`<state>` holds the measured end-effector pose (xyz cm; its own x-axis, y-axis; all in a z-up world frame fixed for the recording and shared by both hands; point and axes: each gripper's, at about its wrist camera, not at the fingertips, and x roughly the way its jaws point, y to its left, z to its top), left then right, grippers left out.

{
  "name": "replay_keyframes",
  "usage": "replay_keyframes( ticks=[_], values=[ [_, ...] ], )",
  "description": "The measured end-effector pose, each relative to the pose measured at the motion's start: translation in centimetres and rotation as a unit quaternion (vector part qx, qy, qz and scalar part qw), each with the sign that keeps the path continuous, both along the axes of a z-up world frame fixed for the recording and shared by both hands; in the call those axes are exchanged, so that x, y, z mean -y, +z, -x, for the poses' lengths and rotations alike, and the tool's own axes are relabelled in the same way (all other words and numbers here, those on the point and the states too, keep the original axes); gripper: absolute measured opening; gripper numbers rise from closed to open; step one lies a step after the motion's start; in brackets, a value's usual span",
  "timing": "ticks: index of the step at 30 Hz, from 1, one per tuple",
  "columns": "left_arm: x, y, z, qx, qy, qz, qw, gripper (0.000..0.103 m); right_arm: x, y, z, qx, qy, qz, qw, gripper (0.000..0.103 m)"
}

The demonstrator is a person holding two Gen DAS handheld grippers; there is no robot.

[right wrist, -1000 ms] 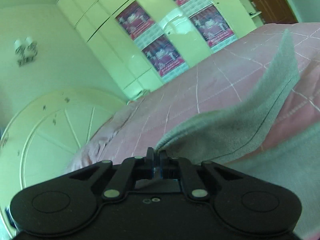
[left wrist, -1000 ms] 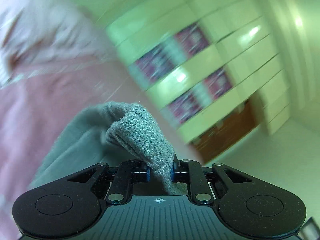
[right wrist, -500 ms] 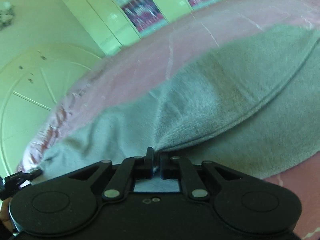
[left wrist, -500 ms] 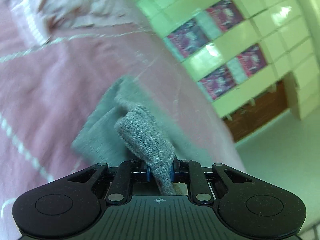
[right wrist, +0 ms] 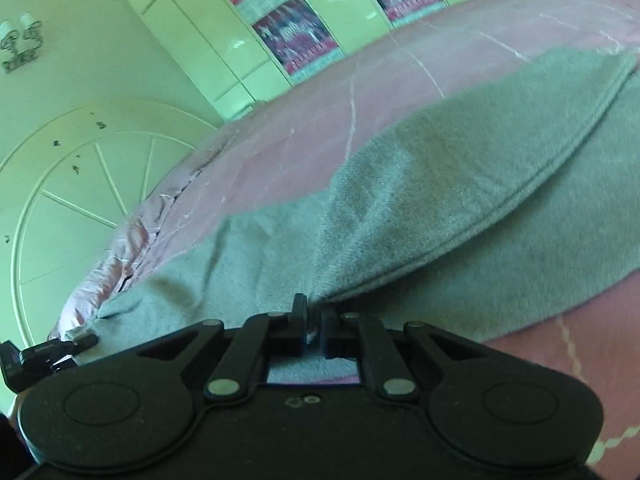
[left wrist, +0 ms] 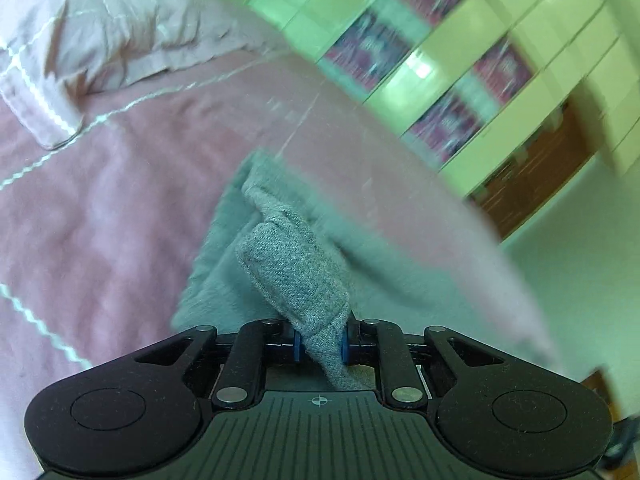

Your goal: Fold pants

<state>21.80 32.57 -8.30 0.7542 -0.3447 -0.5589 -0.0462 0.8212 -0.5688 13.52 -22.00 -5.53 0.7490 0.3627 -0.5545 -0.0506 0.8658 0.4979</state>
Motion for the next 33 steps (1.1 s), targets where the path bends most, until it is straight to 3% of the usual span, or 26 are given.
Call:
replay_keyframes(
  ticks=[1,3,4,5,6,7,8,9,13,17,21,23,24,26,33],
  values=[
    [0.1,-0.2,0.0,-0.002,0.006,0.0,1.0,0.018,-0.3,-0.9,-0.6,-0.027,0.002,0.005,1.0,0.0],
    [0.4,0.4,0.4,0.002,0.019,-0.002,0.9998,0.02,0.2,-0.8,-0.5,-0.022,-0.007,-0.018,1.0,0.0],
    [0.7,1.0,0.9,0.001,0.031,-0.009,0.9995,0.028,0.7,-0.3,-0.1,-0.011,-0.013,-0.032,0.999,0.011],
    [1.2,1.7,1.7,0.006,0.041,-0.015,0.999,0.047,1.2,0.2,0.4,0.0,-0.022,-0.036,0.999,0.025],
    [1.7,2.5,2.7,0.018,0.05,-0.022,0.9984,0.06,1.7,0.6,0.7,0.007,-0.029,-0.039,0.999,0.029],
    [2.5,3.3,3.9,0.028,0.065,-0.037,0.9968,0.092,2.5,1.0,1.1,0.016,-0.036,-0.047,0.998,0.032],
    [3.5,4.2,5.1,0.03,0.092,-0.069,0.9929,0.103,3.2,1.4,1.4,0.022,-0.04,-0.056,0.997,0.032],
    [4.7,4.9,6.2,0.037,0.113,-0.098,0.9881,0.103,4.1,1.7,1.8,0.031,-0.05,-0.062,0.996,0.032],
    [9.7,6.4,8.9,0.062,0.11,-0.116,0.9852,0.103,7.9,2.6,3.1,0.064,-0.103,-0.079,0.989,0.031],
    [16.7,6.2,8.9,0.075,0.098,-0.169,0.978,0.103,11.4,2.5,3.6,0.07,-0.159,-0.096,0.98,0.029],
    [20.6,5.3,6.8,0.044,0.086,-0.224,0.9697,0.103,14.2,1.7,3.6,0.06,-0.197,-0.09,0.974,0.029],
    [21.0,3.9,5.4,-0.017,0.082,-0.249,0.9648,0.103,15.3,0.9,2.7,0.052,-0.216,-0.094,0.97,0.029],
    [21.3,3.0,4.9,-0.03,0.066,-0.26,0.9629,0.103,15.8,0.6,2.2,0.051,-0.223,-0.092,0.969,0.029],
    [22.7,2.2,5.2,-0.012,0.041,-0.308,0.9504,0.103,16.9,-0.2,0.9,0.043,-0.233,-0.1,0.966,0.029],
    [22.9,2.7,6.0,-0.012,0.04,-0.302,0.9523,0.103,19.5,-1.8,-4.5,0.012,-0.252,-0.121,0.96,0.022]
  ],
)
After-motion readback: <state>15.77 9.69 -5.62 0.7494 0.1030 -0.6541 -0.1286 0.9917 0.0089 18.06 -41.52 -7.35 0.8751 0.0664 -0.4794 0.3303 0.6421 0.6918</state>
